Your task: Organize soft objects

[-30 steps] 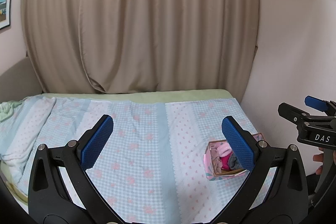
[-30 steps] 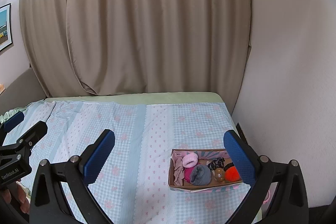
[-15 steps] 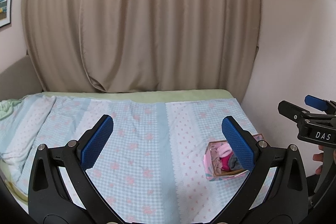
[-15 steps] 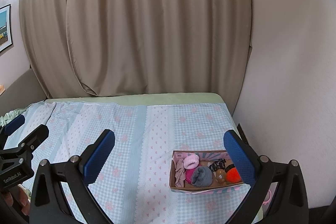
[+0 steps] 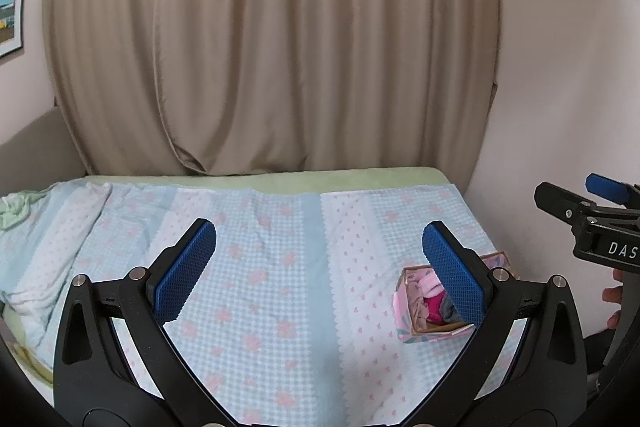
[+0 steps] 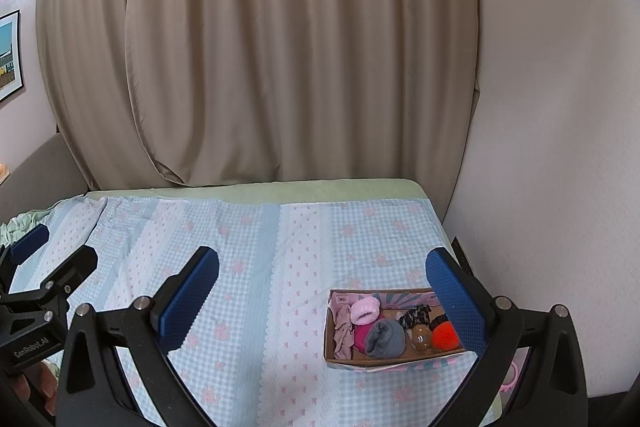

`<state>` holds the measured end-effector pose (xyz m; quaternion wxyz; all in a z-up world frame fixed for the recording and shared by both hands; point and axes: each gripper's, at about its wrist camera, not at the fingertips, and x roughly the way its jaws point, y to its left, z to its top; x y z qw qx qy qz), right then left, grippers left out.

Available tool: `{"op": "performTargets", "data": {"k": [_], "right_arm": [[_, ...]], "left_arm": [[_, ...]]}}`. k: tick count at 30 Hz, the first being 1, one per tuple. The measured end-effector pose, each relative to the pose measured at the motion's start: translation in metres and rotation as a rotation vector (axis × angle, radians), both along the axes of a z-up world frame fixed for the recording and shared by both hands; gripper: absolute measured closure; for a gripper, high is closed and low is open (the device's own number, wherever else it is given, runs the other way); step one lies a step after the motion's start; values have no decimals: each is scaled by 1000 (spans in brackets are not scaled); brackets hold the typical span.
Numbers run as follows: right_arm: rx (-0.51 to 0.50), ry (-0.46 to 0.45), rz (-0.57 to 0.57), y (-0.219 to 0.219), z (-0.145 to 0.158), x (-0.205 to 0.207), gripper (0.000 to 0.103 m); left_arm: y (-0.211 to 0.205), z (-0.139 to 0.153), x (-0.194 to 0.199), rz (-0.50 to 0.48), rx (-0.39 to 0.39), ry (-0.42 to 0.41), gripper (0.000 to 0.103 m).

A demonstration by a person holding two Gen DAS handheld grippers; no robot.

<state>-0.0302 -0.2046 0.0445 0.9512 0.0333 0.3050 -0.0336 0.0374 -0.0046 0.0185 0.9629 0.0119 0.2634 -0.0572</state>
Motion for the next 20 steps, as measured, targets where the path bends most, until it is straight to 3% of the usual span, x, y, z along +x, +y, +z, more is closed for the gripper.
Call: {"op": "performTargets", "data": {"k": [20], "right_arm": [[11, 37, 31, -2, -7, 21, 0]], "left_arm": [[-5, -8, 8, 32, 19, 22, 0]]}}
